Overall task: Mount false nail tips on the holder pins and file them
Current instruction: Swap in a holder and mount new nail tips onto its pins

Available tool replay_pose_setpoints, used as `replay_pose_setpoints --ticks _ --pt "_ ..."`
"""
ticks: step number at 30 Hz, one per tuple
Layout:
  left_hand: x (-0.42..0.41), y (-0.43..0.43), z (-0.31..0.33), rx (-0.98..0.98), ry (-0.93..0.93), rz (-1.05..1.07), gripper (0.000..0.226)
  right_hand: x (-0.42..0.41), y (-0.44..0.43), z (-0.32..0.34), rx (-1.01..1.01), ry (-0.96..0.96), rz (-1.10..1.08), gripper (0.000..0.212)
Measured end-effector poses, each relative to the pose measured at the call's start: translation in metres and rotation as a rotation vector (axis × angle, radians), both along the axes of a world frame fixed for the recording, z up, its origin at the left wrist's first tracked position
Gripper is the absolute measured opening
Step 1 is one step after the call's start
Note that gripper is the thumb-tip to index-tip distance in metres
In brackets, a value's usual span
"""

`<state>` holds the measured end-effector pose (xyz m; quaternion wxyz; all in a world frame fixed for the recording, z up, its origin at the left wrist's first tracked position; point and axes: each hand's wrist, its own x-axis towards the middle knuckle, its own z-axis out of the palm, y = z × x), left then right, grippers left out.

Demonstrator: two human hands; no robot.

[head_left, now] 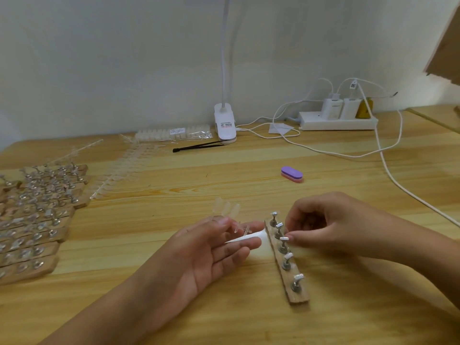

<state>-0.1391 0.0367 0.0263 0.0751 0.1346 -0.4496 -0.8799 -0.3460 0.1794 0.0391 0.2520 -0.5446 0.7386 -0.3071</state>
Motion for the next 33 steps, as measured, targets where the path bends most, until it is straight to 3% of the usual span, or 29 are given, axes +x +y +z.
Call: replay_pose_setpoints --ticks 6,10,12,16,20,27,33 --pt "-0.001 0.002 0.000 -0.027 -0.002 0.003 0.014 0.004 0.004 0.005 -0.009 0.121 -0.001 0.011" --pt "-0.001 0.003 0.003 -0.007 -0.017 0.004 0.013 0.007 0.009 0.009 -0.079 0.578 0.027 0.006" --pt "-0.001 0.004 0.004 -0.017 -0.021 -0.003 0.013 0.010 0.011 0.014 -0.125 0.695 0.067 0.005" --pt "-0.001 0.005 0.005 -0.018 -0.018 -0.021 0.013 0.013 0.012 0.018 -0.188 0.458 0.083 0.006" --pt "-0.002 0.004 0.004 -0.015 -0.015 -0.025 0.014 0.003 0.008 0.010 -0.105 0.322 0.024 0.006" --pt "-0.009 0.012 0.005 -0.202 -0.020 0.014 0.019 0.000 0.000 0.002 0.019 -0.039 -0.030 0.004" --pt "-0.014 0.012 0.003 -0.205 -0.067 0.029 0.017 -0.001 -0.004 0.002 0.075 -0.233 -0.011 0.019"
